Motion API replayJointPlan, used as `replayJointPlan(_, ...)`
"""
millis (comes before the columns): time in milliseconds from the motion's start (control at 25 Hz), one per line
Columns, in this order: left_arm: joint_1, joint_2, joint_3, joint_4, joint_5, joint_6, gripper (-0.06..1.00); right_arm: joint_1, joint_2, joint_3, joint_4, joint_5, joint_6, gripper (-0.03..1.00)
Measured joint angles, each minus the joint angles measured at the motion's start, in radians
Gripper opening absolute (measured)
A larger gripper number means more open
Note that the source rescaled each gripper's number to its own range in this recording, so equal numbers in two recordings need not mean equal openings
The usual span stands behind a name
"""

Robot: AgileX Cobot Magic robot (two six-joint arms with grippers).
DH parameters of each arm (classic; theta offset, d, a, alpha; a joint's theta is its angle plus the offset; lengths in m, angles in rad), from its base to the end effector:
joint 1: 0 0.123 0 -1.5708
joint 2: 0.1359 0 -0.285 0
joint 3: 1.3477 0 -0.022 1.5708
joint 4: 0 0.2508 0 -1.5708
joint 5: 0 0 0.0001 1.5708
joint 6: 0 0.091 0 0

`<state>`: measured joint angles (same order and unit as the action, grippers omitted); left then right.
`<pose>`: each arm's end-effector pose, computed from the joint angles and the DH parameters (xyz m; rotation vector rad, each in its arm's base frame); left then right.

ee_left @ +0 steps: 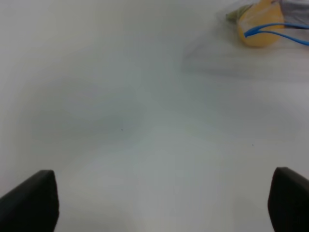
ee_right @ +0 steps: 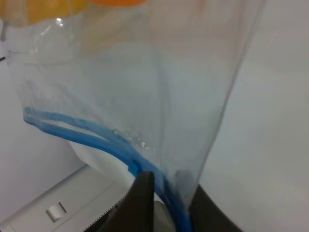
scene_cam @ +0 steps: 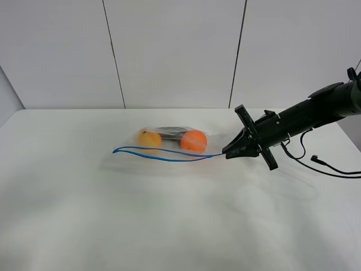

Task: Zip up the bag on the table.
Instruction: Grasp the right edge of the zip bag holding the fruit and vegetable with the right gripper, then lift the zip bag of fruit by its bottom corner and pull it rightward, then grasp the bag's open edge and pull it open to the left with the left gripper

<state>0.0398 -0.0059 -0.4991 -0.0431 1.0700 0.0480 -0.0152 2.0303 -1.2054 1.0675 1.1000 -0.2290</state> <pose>-0.0059 -0.0037 0.2763 0.0108 2.0478 0.0031 0.3654 0.0655 0.1499 -0.5934 -2.6571 -1.2980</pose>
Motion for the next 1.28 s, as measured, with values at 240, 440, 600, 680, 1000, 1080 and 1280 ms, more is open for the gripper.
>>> replayJointPlan(240,0.000,0.000,0.000,0.000,0.000,0.000,1.00,0.000,0.000,0.000,0.000,0.006,-0.005,0.03)
replayJointPlan(440,0.000,0.000,0.000,0.000,0.000,0.000,1.00,0.000,0.000,0.000,0.000,0.007,-0.012,0.00)
replayJointPlan(600,0.000,0.000,0.000,0.000,0.000,0.000,1.00,0.000,0.000,0.000,0.000,0.028,-0.025,0.00)
replayJointPlan(680,0.000,0.000,0.000,0.000,0.000,0.000,1.00,0.000,0.000,0.000,0.010,0.061,-0.046,0.00)
replayJointPlan(1000,0.000,0.000,0.000,0.000,0.000,0.000,1.00,0.000,0.000,0.000,0.069,0.103,-0.119,0.00)
replayJointPlan(1080,0.000,0.000,0.000,0.000,0.000,0.000,1.00,0.000,0.000,0.000,0.069,0.103,-0.123,0.00)
replayJointPlan(1280,0.000,0.000,0.000,0.000,0.000,0.000,1.00,0.000,0.000,0.000,0.069,0.097,-0.131,0.00)
